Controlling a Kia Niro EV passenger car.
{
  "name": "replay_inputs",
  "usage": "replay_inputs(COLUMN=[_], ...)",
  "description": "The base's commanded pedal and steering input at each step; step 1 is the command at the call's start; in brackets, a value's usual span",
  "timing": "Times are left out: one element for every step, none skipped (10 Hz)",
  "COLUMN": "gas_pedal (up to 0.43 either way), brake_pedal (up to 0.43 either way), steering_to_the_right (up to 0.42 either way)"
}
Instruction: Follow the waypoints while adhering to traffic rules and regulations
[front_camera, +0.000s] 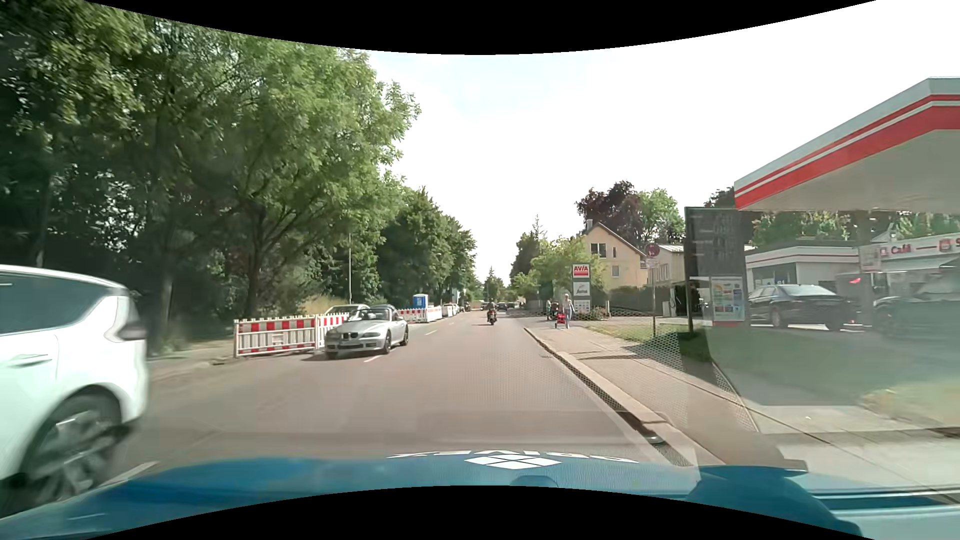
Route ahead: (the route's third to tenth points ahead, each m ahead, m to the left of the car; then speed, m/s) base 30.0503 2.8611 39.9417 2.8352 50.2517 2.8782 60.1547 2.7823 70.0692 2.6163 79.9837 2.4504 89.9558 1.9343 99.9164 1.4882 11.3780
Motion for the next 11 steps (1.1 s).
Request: replay_inputs(gas_pedal=[0.331, 0.331, 0.331, 0.331, 0.331, 0.299, 0.248, 0.228, 0.220, 0.209, 0.197], brake_pedal=[0.000, 0.000, 0.000, 0.000, 0.000, 0.000, 0.000, 0.000, 0.000, 0.000, 0.000], steering_to_the_right=[-0.005, -0.005, -0.005, -0.005, -0.005, -0.005, -0.005, -0.005, -0.005, -0.005, -0.004])
